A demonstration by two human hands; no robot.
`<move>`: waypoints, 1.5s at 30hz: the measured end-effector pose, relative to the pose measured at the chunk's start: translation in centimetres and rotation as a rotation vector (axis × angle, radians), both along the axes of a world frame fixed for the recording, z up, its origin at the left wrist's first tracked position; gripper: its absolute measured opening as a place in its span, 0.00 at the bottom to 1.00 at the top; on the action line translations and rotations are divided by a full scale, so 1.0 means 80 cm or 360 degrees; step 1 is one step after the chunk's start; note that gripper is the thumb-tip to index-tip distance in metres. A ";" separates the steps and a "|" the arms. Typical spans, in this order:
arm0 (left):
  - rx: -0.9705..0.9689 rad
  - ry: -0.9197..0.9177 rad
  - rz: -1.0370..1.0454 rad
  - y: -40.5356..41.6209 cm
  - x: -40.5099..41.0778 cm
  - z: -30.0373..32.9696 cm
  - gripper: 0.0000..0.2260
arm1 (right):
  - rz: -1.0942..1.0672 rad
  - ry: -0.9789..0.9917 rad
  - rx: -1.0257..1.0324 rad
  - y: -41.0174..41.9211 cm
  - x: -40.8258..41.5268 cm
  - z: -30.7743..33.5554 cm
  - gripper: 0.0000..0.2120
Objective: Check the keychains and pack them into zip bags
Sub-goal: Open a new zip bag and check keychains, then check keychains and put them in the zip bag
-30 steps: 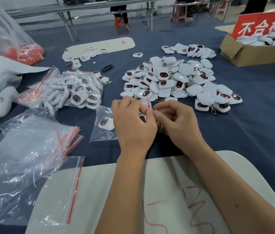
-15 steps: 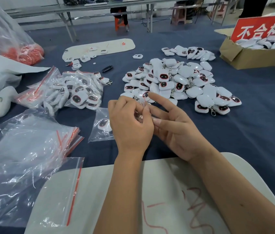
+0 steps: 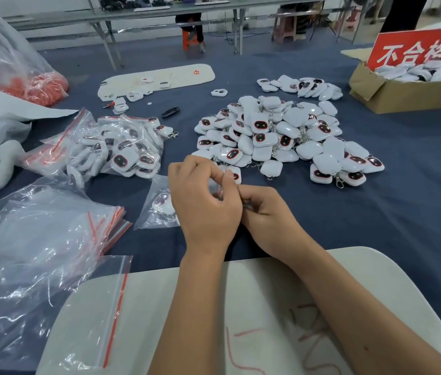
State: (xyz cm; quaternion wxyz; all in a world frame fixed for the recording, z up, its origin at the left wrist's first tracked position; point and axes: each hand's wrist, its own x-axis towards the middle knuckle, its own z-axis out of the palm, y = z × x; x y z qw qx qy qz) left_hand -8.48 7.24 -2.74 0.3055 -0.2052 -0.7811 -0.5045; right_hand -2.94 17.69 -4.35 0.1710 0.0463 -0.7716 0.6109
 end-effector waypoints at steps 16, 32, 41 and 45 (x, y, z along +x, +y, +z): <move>0.0121 0.0064 -0.0057 0.007 0.004 -0.001 0.11 | -0.0884 -0.0224 0.1112 0.022 -0.008 -0.006 0.27; -0.0106 -0.0730 -0.0241 0.021 -0.008 -0.028 0.03 | -0.0996 -0.0155 0.0647 0.020 -0.007 -0.005 0.09; -0.0017 -0.0857 -0.0692 0.016 0.003 -0.014 0.01 | -0.0856 0.0023 -0.0009 0.030 -0.004 -0.005 0.04; 0.0026 -0.0888 -0.0677 0.016 0.003 -0.013 0.03 | -0.0799 -0.0012 -0.0206 0.034 -0.004 -0.009 0.04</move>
